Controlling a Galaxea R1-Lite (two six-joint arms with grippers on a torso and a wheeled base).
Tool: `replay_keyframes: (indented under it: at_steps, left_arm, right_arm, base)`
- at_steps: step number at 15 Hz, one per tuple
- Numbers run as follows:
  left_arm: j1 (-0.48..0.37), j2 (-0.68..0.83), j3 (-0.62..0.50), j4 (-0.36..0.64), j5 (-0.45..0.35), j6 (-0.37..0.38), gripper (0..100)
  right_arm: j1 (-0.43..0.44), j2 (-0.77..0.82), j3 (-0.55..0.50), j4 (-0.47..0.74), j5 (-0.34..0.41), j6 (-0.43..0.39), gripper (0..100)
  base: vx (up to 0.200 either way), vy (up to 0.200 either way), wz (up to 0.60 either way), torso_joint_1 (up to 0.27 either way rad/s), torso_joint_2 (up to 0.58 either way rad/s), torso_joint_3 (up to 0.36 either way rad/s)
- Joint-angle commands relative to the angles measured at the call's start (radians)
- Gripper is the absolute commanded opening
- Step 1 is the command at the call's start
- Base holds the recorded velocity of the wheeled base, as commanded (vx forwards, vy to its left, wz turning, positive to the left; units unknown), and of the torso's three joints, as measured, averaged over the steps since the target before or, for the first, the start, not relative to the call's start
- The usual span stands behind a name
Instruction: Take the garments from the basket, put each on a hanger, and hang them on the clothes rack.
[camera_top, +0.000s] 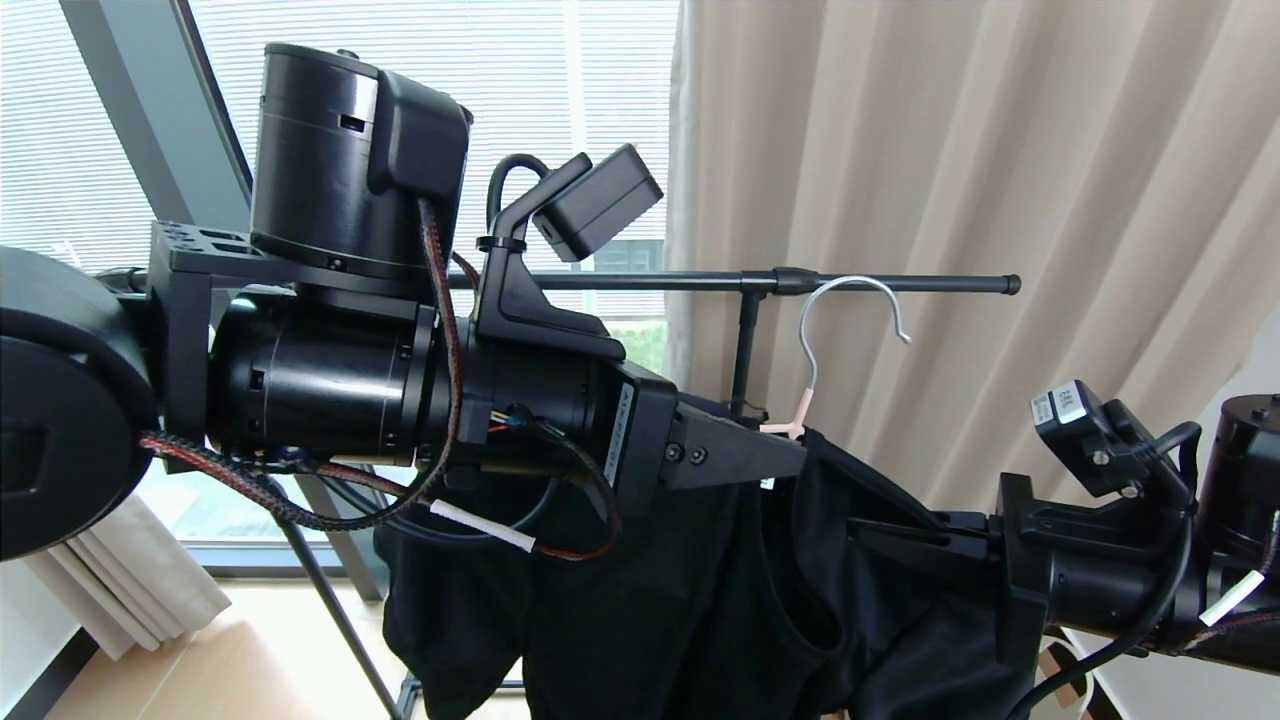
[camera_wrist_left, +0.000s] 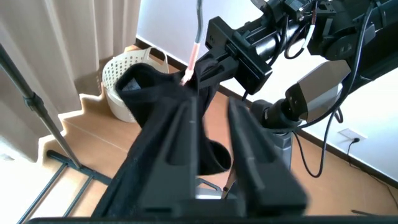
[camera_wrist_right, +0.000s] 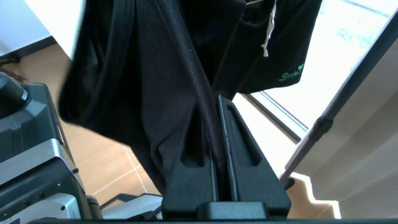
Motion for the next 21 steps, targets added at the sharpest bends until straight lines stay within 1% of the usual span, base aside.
replay_keyframes:
  at_steps: [1, 4, 6, 7, 8, 10, 11, 12, 13, 14, 17, 18, 19, 21]
  left_arm:
    - [0.001, -0.015, 0.009, -0.002, 0.001, 0.0, 100]
    - [0.014, -0.049, 0.012, -0.002, 0.001, 0.001, 100]
    - [0.075, -0.107, 0.034, 0.001, 0.026, 0.009, 100]
    - [0.086, -0.116, 0.04, 0.002, 0.026, 0.012, 100]
    - [0.144, -0.152, 0.071, 0.001, 0.026, 0.027, 100]
    - [0.225, -0.173, 0.115, -0.002, 0.018, 0.044, 100]
    - [0.279, -0.175, 0.144, -0.004, -0.005, 0.066, 100]
    - [0.299, -0.175, 0.156, -0.004, -0.023, 0.076, 100]
    - [0.396, -0.178, 0.216, -0.025, -0.16, 0.122, 100]
    - [0.439, -0.179, 0.265, -0.071, -0.224, 0.142, 100]
    - [0.489, -0.181, 0.397, -0.252, -0.315, 0.144, 100]
    - [0.514, -0.184, 0.451, -0.324, -0.373, 0.144, 100]
    - [0.523, -0.192, 0.479, -0.349, -0.404, 0.142, 100]
    - [0.529, -0.216, 0.52, -0.357, -0.437, 0.147, 100]
  right_arm:
    - [0.001, -0.002, 0.0, -0.001, 0.0, -0.001, 0]
    - [-0.001, -0.003, 0.0, -0.001, 0.0, -0.001, 0]
    - [-0.002, -0.006, 0.001, -0.001, 0.0, -0.001, 0]
    - [-0.004, -0.008, 0.001, -0.001, 0.0, -0.001, 0]
    - [-0.009, -0.008, 0.003, -0.001, 0.002, -0.001, 0]
    - [-0.013, -0.008, 0.009, -0.001, 0.005, -0.001, 0]
    - [-0.022, -0.008, 0.018, -0.003, 0.017, -0.004, 0]
    - [-0.025, -0.008, 0.021, -0.006, 0.028, -0.005, 0]
    - [-0.05, -0.006, 0.04, -0.047, 0.076, -0.005, 0]
    - [-0.071, -0.003, 0.052, -0.079, 0.108, -0.007, 0]
    - [-0.098, -0.002, 0.057, -0.095, 0.151, -0.007, 0]
    - [-0.101, -0.002, 0.057, -0.095, 0.151, -0.007, 0]
    - [-0.102, 0.0, 0.057, -0.095, 0.152, -0.007, 0]
    - [-0.107, 0.0, 0.055, -0.096, 0.151, -0.007, 0]
  base:
    - [0.0, 0.0, 0.0, 0.0, 0.0, 0.0]
    - [0.0, 0.0, 0.0, 0.0, 0.0, 0.0]
    - [0.0, 0.0, 0.0, 0.0, 0.0, 0.0]
    - [0.0, 0.0, 0.0, 0.0, 0.0, 0.0]
    - [0.0, 0.0, 0.0, 0.0, 0.0, 0.0]
    - [0.0, 0.0, 0.0, 0.0, 0.0, 0.0]
    - [0.0, 0.0, 0.0, 0.0, 0.0, 0.0]
    - [0.0, 0.0, 0.0, 0.0, 0.0, 0.0]
    - [0.0, 0.0, 0.0, 0.0, 0.0, 0.0]
    - [0.0, 0.0, 0.0, 0.0, 0.0, 0.0]
    - [0.0, 0.0, 0.0, 0.0, 0.0, 0.0]
    - [0.0, 0.0, 0.0, 0.0, 0.0, 0.0]
    - [0.0, 0.0, 0.0, 0.0, 0.0, 0.0]
    - [0.0, 0.0, 0.0, 0.0, 0.0, 0.0]
